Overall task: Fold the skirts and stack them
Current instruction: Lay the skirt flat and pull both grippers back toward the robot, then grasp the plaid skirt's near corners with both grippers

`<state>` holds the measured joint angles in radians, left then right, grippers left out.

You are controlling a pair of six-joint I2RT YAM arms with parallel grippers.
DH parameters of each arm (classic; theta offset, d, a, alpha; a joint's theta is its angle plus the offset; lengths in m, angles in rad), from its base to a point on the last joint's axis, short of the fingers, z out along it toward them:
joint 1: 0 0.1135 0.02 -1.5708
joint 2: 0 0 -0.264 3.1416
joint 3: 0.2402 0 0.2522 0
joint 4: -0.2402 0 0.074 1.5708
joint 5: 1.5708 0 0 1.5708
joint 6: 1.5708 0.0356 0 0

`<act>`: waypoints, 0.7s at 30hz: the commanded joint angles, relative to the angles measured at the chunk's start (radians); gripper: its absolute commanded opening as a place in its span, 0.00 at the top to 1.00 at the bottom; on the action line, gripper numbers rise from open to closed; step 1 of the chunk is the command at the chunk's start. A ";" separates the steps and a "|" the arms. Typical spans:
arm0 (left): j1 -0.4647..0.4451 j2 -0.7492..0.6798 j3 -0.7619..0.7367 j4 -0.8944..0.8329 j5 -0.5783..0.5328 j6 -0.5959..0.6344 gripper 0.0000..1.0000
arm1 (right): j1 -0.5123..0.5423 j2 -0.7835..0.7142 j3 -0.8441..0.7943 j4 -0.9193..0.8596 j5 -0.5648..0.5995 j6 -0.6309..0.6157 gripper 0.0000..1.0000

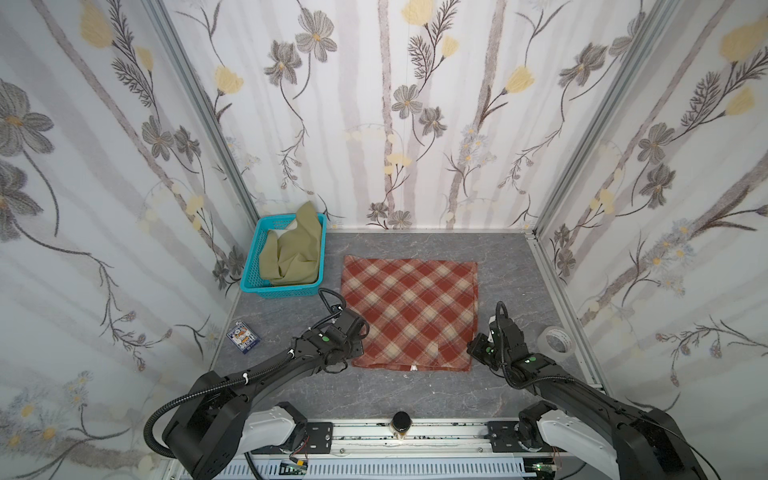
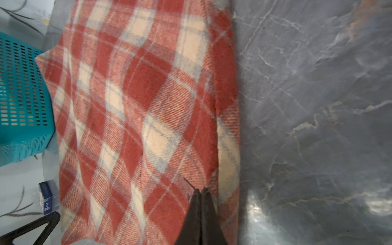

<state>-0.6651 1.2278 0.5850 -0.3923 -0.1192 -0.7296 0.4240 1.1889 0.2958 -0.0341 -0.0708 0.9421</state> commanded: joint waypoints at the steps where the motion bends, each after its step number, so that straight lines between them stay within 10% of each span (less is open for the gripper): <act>1: -0.008 0.015 -0.019 0.040 0.037 -0.015 0.58 | -0.002 0.049 0.016 0.039 0.087 0.029 1.00; 21: -0.156 0.026 -0.053 0.040 0.140 -0.085 0.60 | -0.118 0.703 0.543 0.044 0.063 -0.177 1.00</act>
<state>-0.8078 1.2518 0.5167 -0.3351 0.0124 -0.7898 0.3180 1.8565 0.7933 0.0471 -0.0010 0.8036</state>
